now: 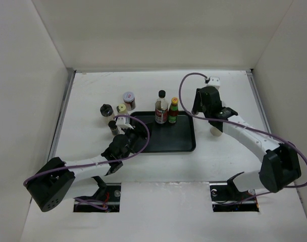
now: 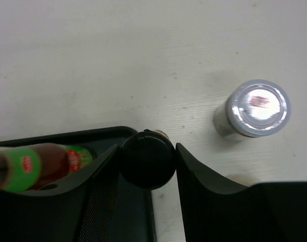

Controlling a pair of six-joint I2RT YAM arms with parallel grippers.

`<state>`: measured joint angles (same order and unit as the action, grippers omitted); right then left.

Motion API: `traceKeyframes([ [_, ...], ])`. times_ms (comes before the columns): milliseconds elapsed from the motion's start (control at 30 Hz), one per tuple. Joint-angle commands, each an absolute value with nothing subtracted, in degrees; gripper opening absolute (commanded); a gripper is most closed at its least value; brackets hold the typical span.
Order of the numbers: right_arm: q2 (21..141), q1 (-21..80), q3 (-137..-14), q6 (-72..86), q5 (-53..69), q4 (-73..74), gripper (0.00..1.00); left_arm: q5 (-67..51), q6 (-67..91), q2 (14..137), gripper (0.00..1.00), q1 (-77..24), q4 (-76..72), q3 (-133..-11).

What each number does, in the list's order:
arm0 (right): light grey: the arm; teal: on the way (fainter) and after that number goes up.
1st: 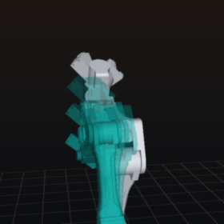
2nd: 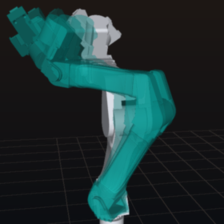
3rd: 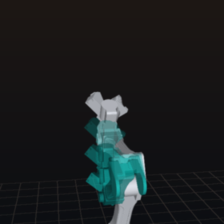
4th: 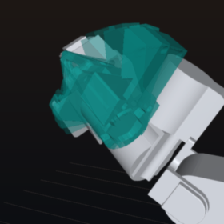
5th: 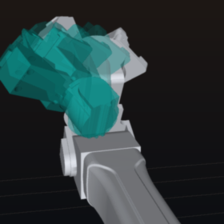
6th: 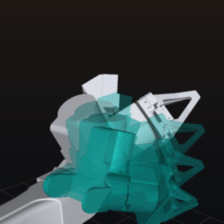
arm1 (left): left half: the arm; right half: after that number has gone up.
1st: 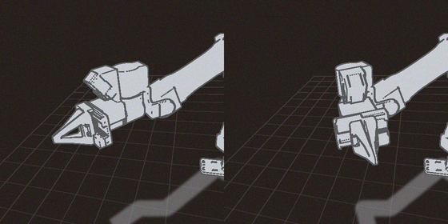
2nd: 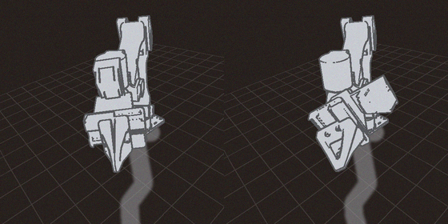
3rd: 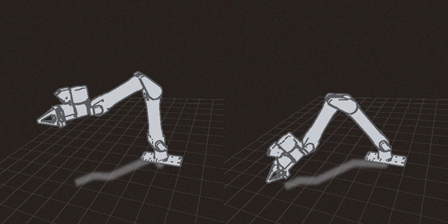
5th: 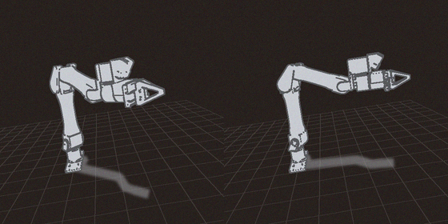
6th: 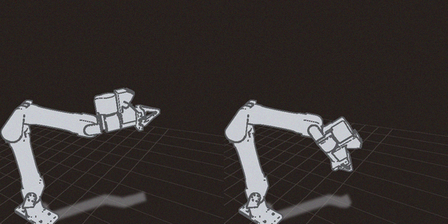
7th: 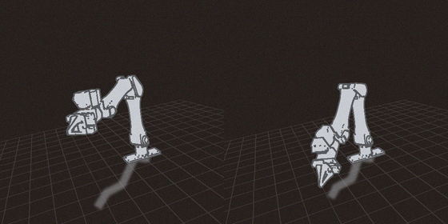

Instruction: Organize the condiment bottles

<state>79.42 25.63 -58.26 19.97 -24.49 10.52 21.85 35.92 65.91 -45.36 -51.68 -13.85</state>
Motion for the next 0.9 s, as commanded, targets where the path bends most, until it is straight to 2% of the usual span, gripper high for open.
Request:
traceKeyframes([
  [0,79.27,29.39,-59.77,20.74,-25.40,6.07,0.32,21.45,36.65,65.92,0.57,-45.04,-55.20,-13.71],
  [200,83.58,33.09,-59.50,21.71,-24.96,2.11,0.32,21.45,36.48,65.57,0.57,-45.04,-55.20,-13.71],
  [733,91.05,33.44,-57.30,23.03,-24.96,-2.02,0.38,21.45,36.65,65.83,0.57,-45.13,-55.20,-13.62],
  [800,91.14,33.44,-57.39,23.11,-24.96,-1.85,0.40,21.45,36.65,65.65,0.57,-45.31,-55.20,-13.71],
  [867,91.05,33.44,-57.13,23.20,-24.96,-1.85,0.48,21.45,36.65,66.00,0.57,-45.22,-55.20,-13.71],
])
